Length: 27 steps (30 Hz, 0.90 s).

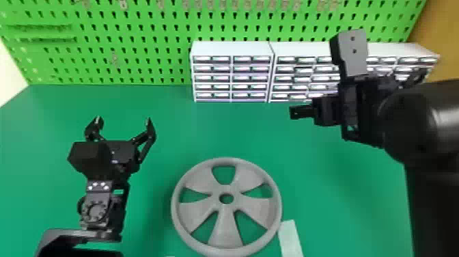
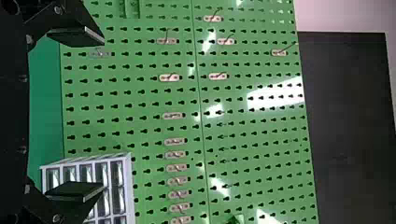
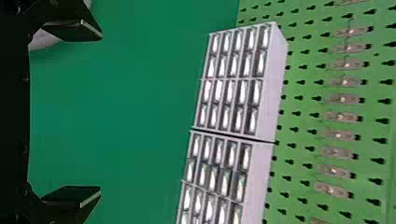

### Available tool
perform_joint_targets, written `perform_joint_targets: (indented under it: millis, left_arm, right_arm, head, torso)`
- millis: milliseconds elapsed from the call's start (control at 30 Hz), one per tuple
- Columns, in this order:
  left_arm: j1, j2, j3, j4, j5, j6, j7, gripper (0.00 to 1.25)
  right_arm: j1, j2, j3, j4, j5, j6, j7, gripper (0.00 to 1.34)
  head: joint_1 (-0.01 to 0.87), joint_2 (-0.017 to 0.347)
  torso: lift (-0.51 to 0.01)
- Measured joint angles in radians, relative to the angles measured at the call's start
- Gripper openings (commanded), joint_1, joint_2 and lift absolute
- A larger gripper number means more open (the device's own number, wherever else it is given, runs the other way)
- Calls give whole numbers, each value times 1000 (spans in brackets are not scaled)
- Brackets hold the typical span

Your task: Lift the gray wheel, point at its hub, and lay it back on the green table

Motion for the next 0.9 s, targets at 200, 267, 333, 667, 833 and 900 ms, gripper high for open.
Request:
perform_joint_targets:
  millis: [200,267,333,667,833,900]
  left_arm:
    - [-5,8,-11,1,-2,6,0,1065]
    - [-6,9,-14,2,-2,8,0,1065]
    - [-6,11,-16,2,-2,8,0,1065]
    - [-9,14,-23,5,-1,10,0,1065]
    - [-11,17,-28,6,-1,10,0,1065]
    - [-12,18,-29,7,-1,10,0,1065]
  right_arm:
    - [-69,-2,15,116,-84,21,0,1203]
    - [-78,-2,25,144,-99,22,0,1203]
    - [-83,-1,37,164,-104,22,0,1203]
    - [-97,3,67,227,-102,22,0,1203]
    - [-106,2,80,256,-102,22,0,1201]
    - [-110,2,86,267,-102,22,0,1201]
  head:
    - [692,48]
    - [692,48]
    - [692,48]
    - [692,48]
    - [692,48]
    - [692,48]
  torso:
    - [-93]
    - [-93]
    - [-93]
    - [-93]
    - [-93]
    - [-93]
